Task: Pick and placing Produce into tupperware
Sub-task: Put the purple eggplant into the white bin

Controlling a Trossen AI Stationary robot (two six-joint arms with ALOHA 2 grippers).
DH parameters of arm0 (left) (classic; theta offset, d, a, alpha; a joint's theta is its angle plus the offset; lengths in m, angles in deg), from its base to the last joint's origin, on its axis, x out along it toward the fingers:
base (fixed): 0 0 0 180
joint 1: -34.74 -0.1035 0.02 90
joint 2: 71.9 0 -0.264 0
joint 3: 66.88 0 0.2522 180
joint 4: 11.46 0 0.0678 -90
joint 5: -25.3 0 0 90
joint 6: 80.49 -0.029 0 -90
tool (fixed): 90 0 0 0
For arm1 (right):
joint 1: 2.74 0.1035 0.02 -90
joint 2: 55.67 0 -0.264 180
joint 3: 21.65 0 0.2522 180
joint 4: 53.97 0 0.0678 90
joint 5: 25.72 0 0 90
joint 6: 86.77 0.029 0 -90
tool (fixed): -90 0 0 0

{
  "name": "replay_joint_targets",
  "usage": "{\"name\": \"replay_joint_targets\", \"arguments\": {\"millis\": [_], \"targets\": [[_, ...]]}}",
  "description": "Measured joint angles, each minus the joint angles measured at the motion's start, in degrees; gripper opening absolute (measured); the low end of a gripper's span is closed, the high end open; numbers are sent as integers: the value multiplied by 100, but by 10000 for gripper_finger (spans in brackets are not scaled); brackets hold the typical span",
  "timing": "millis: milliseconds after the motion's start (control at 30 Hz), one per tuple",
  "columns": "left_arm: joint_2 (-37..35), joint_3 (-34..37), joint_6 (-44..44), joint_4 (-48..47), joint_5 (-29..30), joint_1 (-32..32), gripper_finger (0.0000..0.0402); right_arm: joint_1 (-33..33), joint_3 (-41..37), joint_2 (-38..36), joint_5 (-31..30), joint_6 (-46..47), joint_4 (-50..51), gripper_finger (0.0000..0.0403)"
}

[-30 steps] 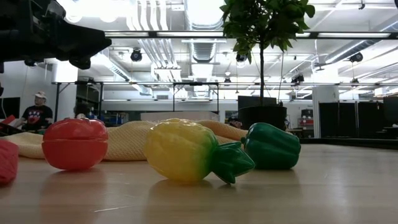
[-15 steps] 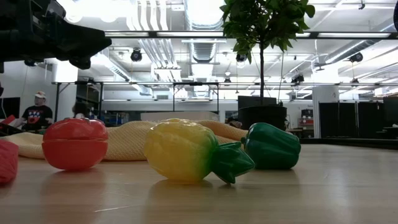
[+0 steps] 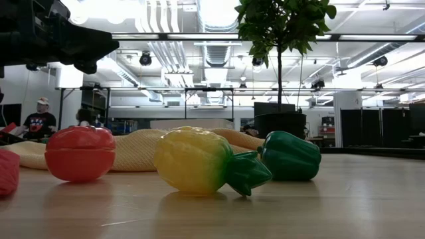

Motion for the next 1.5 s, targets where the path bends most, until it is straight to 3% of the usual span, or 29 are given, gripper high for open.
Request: {"name": "replay_joint_targets", "arguments": {"millis": [433,767,1000,1200,1500], "targets": [[0,0,0,-2,0,-1,152,-65,-3,-76,-218,-38,-11,117],[2,0,-1,0,0,0,152,-363,-10,-288,-2004,-591,-259,108],[0,0,-2,-1,0,-1,152,-761,-10,-301,-3364,-1767,-1023,107],[0,0,-2,-1,-2,-1,152,-1263,-8,-292,-4564,-3315,-2087,107],[0,0,-2,0,0,0,152,-2413,-5,-290,-5140,-5771,-4010,107]]}}
